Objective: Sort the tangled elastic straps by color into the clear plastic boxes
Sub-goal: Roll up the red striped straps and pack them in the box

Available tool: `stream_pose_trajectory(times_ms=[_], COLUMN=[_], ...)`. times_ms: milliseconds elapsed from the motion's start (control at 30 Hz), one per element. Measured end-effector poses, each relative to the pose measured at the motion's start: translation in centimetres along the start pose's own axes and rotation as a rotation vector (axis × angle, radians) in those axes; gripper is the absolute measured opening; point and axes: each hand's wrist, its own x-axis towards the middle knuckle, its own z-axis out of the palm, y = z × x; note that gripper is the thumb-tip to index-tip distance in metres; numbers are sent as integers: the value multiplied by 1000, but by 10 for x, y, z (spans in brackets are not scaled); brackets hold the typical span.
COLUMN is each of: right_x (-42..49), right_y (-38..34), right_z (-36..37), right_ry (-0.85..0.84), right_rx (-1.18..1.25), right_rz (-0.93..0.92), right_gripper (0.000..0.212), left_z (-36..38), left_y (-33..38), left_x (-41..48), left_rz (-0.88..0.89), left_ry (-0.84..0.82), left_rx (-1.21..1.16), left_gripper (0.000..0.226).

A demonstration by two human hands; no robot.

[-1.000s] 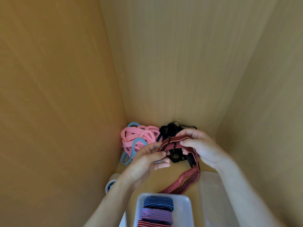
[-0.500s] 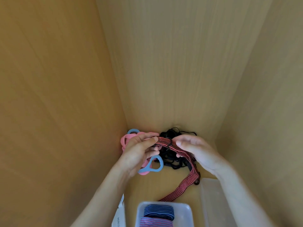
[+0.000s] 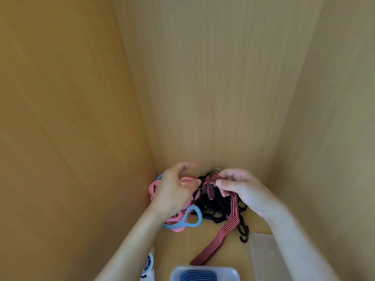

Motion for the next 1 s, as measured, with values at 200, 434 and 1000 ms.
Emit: stream_pose_trajectory(times_ms=[200,434,1000], right_x=[4,3,5], right_y=[-10,-10,14], right_z=[3,6,20], right_ry=[-34,-155,138], right_rx=[-35,118,173], right_rz=[30,-13,59], right_gripper=[16,16,8], left_z=[-9,-17,-1], left_y=[12,18,-10], left_x=[0,5,4], left_rz=[253,201,73], left_ry=[-181,-334,-85], left_rx=[273,69,-260], left_gripper=[35,42,22])
